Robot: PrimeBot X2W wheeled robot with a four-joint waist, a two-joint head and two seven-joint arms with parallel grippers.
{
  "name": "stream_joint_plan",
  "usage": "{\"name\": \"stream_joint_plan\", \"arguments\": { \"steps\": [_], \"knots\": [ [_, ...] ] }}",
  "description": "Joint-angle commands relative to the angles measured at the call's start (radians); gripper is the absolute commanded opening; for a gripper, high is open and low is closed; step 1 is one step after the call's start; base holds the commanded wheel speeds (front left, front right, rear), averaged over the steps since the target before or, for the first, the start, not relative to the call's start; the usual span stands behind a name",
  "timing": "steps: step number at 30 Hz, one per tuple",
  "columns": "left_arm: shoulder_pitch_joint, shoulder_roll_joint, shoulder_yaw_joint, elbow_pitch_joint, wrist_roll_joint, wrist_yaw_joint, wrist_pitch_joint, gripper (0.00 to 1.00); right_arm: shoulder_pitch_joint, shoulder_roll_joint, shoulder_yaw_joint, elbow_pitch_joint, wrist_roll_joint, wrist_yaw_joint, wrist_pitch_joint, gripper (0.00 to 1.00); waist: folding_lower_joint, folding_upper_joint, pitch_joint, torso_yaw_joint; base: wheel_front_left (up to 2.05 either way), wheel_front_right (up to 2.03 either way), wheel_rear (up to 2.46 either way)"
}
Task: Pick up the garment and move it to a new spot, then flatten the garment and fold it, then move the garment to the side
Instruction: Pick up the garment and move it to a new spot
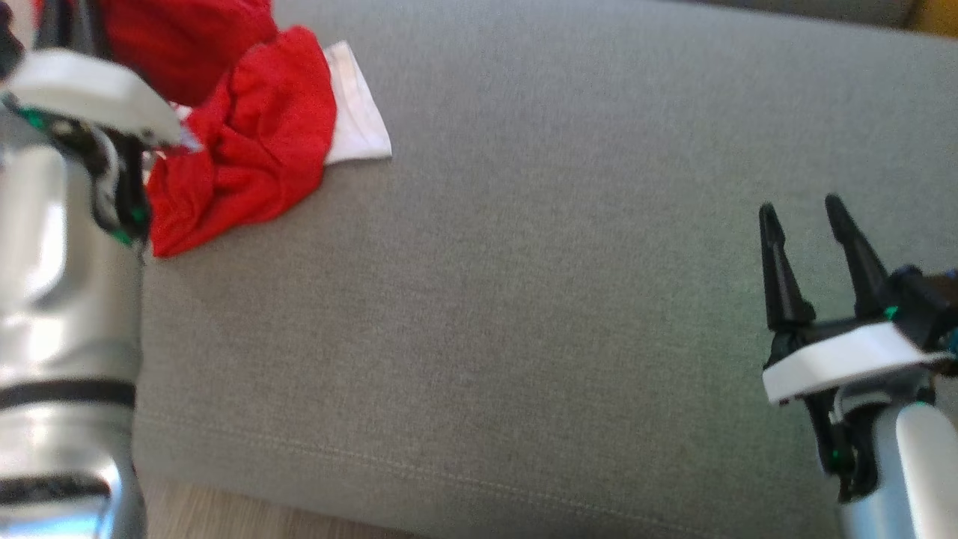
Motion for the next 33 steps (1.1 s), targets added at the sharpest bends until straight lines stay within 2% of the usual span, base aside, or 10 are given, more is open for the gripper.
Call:
{"name": "stream_joint_plan", "arguments": {
  "steps": [1,9,17,24,33],
  "knots": [
    [0.009,0.037,0.019,-0.058,0.013,-0.003,-0.007,0.0,-0.003,0.006,0.016,-0.034,0.001,0.004,-0.008,1.0,0.0,0.0,-0.063,-0.003,0.0,0.0,0.0],
    [0.252,-0.011,-0.036,-0.346,0.036,-0.006,0.002,0.0,0.079,0.034,-0.003,-0.06,-0.005,0.004,0.003,1.0,0.0,0.0,-0.138,-0.052,0.0,0.0,0.0],
    [0.482,-0.069,-0.109,-0.564,0.027,0.011,0.075,0.0,0.086,0.047,0.006,-0.1,-0.014,0.004,0.017,1.0,0.0,0.0,-0.109,-0.172,0.0,0.0,0.0],
    [0.524,-0.114,-0.183,-0.552,0.013,0.003,0.104,0.0,0.061,0.053,0.019,-0.1,-0.011,0.004,0.011,1.0,0.0,0.0,-0.069,-0.311,0.0,0.0,0.0],
    [0.352,-0.144,-0.26,-0.432,0.033,0.007,0.073,0.0,0.016,0.059,0.04,-0.087,0.012,0.004,-0.015,1.0,0.0,0.0,0.032,-0.468,0.0,0.0,0.0]
  ]
}}
